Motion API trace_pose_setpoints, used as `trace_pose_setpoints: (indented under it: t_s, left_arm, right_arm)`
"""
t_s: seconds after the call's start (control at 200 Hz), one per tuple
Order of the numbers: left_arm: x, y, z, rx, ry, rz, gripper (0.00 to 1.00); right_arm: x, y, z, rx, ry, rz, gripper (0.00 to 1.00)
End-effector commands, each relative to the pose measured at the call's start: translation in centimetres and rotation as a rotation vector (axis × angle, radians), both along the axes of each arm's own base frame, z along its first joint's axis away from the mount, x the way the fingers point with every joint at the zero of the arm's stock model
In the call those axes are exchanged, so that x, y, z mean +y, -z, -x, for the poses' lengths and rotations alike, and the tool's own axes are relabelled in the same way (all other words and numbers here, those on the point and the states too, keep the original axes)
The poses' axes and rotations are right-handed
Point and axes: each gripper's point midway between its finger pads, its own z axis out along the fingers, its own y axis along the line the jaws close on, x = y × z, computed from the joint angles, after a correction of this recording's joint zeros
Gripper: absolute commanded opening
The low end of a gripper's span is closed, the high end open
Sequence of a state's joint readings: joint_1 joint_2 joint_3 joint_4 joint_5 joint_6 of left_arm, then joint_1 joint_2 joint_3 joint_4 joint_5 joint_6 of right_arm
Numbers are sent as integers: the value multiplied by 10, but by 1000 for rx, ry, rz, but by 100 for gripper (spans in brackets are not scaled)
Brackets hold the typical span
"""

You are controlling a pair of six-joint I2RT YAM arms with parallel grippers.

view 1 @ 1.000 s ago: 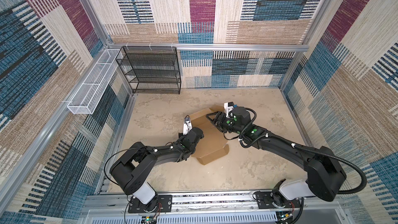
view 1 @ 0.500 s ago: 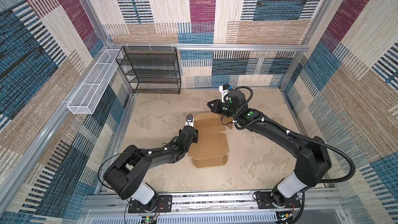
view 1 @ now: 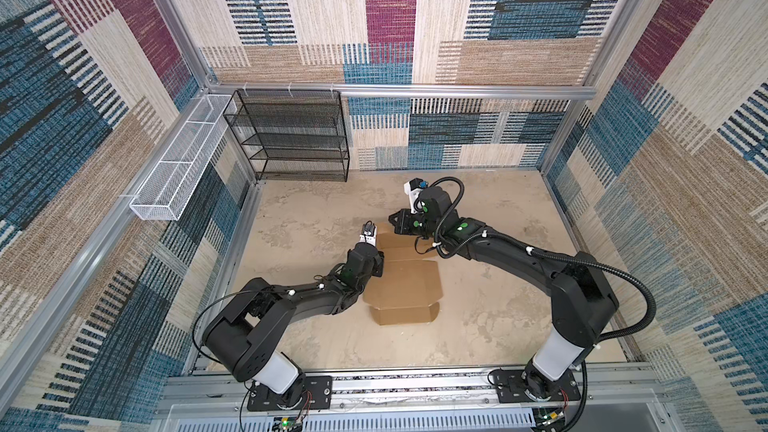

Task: Fold the paper box

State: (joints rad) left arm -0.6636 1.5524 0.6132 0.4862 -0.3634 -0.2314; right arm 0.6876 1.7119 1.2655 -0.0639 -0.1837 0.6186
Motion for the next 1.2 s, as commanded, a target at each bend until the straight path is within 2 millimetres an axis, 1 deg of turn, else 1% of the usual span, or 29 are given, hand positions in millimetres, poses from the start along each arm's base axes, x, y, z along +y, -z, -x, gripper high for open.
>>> trace_pose_setpoints:
  t_s: [0.0,0.3,0.466,0.521,0.616,0.721,0.991,1.197]
  left_arm:
    - [-1,-8,-5,-26,-16,22,0]
    - [0,-9,-5,-30,-21,28,0]
    - [2,-10,-5,-35,-34,36,0]
    - [4,-10,-5,-38,-44,38,5]
    - [6,-12,-6,-46,-65,44,17]
    - [12,-12,-8,-56,-98,38,25]
    - [14,-19,-17,-98,-140,41,31]
    - [10,-15,-24,-103,-143,20,35]
  right_arm:
    - [4,-2,-3,-23,6,-31,5]
    - [6,21,-6,16,10,-13,4]
    - [6,29,-7,30,17,-10,4]
    - [6,30,-7,33,18,-10,4]
    - [7,32,-7,40,16,-10,4]
    - [7,32,-7,40,20,-8,3]
    - [8,34,-8,48,15,-2,3]
    - [11,35,-8,56,8,-6,3]
